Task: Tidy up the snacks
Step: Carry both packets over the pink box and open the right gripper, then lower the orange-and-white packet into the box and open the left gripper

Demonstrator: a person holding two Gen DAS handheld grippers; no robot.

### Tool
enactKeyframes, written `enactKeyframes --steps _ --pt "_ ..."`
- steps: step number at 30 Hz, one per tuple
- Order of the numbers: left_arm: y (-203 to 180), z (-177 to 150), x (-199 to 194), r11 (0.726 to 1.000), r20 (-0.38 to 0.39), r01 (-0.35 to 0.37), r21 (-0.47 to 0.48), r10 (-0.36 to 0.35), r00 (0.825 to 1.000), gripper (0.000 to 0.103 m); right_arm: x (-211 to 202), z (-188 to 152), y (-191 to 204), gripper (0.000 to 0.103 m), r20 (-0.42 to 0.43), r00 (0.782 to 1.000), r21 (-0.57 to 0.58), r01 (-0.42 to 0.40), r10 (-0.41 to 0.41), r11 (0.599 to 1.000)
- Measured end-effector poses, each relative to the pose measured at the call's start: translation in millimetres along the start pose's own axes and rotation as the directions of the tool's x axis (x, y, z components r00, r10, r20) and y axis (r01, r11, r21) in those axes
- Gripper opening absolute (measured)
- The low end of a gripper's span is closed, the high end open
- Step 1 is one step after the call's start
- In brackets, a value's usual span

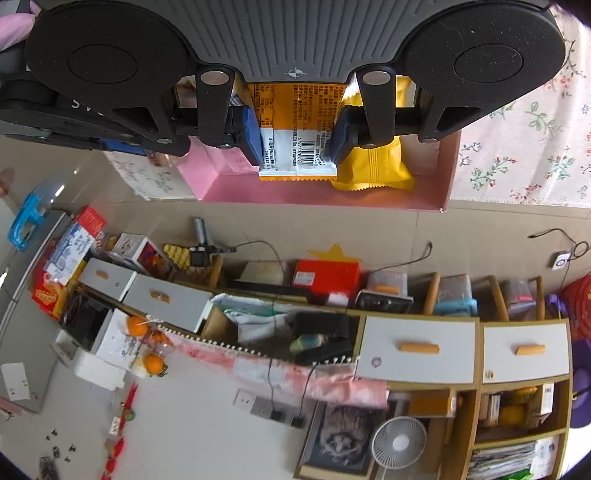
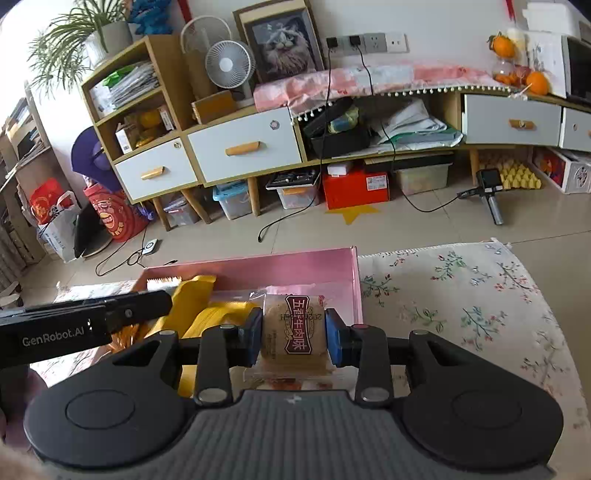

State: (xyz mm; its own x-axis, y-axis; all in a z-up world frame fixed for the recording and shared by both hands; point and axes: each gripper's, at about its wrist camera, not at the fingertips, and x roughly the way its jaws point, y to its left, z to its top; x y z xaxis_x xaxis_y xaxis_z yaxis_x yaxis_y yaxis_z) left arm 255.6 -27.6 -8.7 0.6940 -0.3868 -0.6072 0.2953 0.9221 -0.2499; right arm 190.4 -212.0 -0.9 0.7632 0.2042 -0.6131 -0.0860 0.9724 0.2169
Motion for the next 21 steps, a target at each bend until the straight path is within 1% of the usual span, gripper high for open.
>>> enactKeyframes --steps 6,11,14,15,16,17,18,21 --pt "0.7 -1.9 22.6 1.0 -0.02 0.01 -0.005 -0.011 1.0 0.037 10.1 0.7 -5.8 0.032 0.01 1.0 0.011 -0.013 0.013 1.0" --pt "-0.9 -1.6 28.4 1.0 -0.025 0.007 0.004 -0.007 1.0 0.037 11.3 -1.8 -7.2 0.032 0.018 0.999 0.017 -0.028 0.028 0.999" --pt "0.4 0.2 30.4 0.999 -0.031 0.045 0.008 -0.045 0.999 0.04 10.6 -1.2 -7.4 0.035 0.023 0.999 0.017 -0.043 0.042 0.999" --pt "1.2 1.0 30.1 0.999 -0.031 0.051 0.008 -0.051 0.998 0.044 9.6 -0.9 -8.4 0.041 0.028 0.998 0.022 -0.049 0.048 0.999" --pt "2.3 0.8 27.9 0.999 -0.022 0.054 0.004 -0.054 0.998 0.054 8.4 -0.6 -9.1 0.048 0.031 0.998 0.027 -0.057 0.056 0.998" --pt "3.1 0.9 25.7 0.998 -0.013 0.056 0.0 -0.056 0.998 0.06 7.2 -0.2 -10.1 0.059 0.036 0.998 0.035 -0.061 0.059 0.998" --pt "4.1 0.9 23.0 0.998 -0.004 0.059 -0.006 -0.059 0.998 0.068 5.5 0.5 -10.8 0.059 0.041 0.997 0.037 -0.061 0.059 0.997" --pt "4.5 1.5 15.5 0.998 -0.004 0.063 -0.008 -0.063 0.998 0.073 0.6 3.3 -11.3 0.059 0.044 0.998 0.044 -0.049 0.047 0.998"
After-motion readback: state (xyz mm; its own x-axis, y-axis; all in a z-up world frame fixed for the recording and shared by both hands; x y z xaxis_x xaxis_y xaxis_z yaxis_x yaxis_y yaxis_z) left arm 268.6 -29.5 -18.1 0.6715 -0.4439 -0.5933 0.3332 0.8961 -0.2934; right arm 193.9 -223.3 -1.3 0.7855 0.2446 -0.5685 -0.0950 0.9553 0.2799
